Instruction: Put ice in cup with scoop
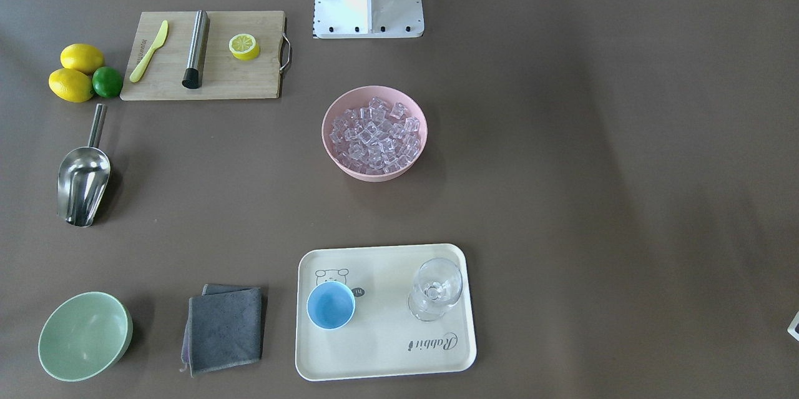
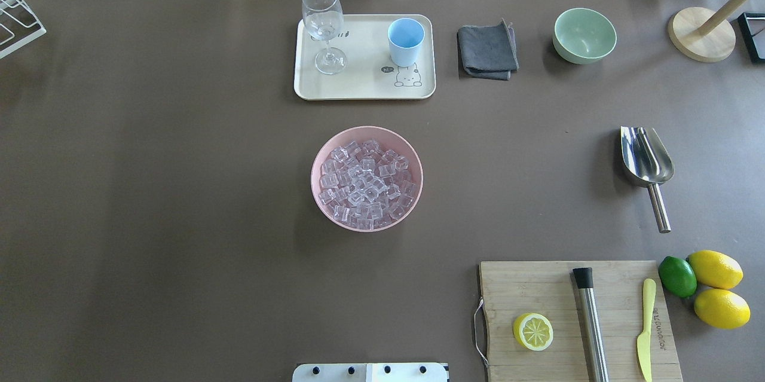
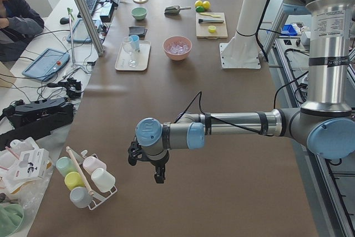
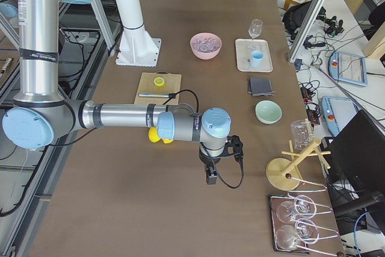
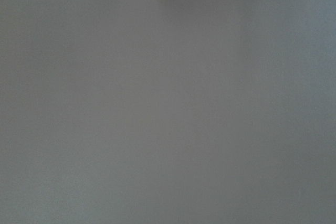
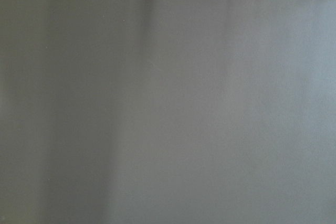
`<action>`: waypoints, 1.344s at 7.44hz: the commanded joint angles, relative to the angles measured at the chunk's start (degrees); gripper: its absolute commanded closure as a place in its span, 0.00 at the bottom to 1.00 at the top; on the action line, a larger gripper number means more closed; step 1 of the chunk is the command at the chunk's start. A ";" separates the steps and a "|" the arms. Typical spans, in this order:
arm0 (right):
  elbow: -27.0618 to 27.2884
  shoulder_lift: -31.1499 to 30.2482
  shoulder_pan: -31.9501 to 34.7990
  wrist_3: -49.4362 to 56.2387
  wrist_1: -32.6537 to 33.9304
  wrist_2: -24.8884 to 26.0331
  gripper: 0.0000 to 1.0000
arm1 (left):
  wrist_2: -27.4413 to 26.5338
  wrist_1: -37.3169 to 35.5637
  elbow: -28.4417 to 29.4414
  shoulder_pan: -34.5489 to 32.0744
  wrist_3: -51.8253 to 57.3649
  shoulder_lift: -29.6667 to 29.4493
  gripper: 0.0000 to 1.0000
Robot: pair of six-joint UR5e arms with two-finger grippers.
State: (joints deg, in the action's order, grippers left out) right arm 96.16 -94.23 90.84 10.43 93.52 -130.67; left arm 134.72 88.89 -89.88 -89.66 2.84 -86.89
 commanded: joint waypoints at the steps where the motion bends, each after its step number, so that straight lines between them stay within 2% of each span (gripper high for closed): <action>1: 0.16 0.10 0.04 0.03 -0.09 0.15 0.00 | 0.01 0.05 -0.03 0.01 -0.02 0.14 0.02; 4: -0.62 0.54 -0.05 -0.67 0.08 0.15 0.00 | 0.10 0.14 -0.11 0.01 0.06 0.32 0.02; 5: -1.50 0.63 -0.05 -0.76 -0.01 -0.02 0.00 | 1.75 0.05 -1.60 -0.08 0.06 0.41 0.02; 6: -1.51 0.54 -0.05 -0.50 -0.09 -0.20 0.00 | 2.73 0.31 0.22 0.70 0.15 0.84 0.02; 7: -0.98 0.54 -0.05 -0.49 -0.09 -0.29 0.00 | 3.09 1.27 2.84 0.80 0.59 -0.20 0.02; 10: 1.12 0.63 -2.85 -5.20 -0.09 -2.03 0.00 | 3.00 2.95 1.12 1.15 0.68 -0.29 0.02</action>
State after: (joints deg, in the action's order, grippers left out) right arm 96.04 -93.65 90.13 9.17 93.43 -131.17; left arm 137.68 91.27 -87.85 -88.82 3.40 -87.09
